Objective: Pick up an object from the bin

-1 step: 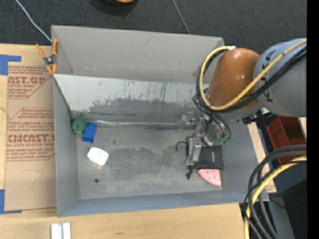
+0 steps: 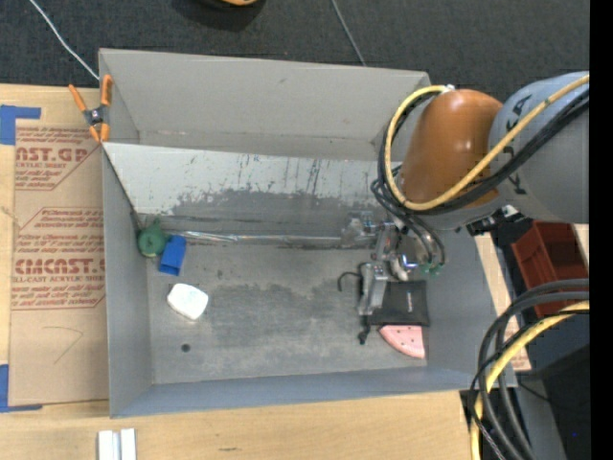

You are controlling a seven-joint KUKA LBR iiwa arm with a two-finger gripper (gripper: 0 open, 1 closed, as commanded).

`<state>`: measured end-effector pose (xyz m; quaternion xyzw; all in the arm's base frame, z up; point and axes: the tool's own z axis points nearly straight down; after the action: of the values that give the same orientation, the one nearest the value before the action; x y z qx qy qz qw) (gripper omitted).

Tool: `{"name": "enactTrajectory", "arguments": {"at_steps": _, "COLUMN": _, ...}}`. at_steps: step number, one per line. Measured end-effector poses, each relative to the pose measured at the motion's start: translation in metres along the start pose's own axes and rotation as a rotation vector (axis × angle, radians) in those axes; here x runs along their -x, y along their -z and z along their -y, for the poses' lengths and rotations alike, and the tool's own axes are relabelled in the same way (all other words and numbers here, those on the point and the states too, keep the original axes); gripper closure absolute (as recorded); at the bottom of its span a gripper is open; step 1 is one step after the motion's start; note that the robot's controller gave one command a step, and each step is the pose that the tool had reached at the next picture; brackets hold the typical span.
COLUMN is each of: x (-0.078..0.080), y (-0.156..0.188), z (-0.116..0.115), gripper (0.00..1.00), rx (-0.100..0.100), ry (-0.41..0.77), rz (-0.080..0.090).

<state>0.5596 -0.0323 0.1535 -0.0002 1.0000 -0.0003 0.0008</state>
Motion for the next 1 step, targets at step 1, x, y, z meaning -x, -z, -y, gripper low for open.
{"name": "enactTrajectory", "arguments": {"at_steps": 1, "x": -0.0027, "y": -0.0366, "z": 0.0412, "gripper": 0.0, "rx": 0.001, "ry": -0.155, "rz": -0.006}}
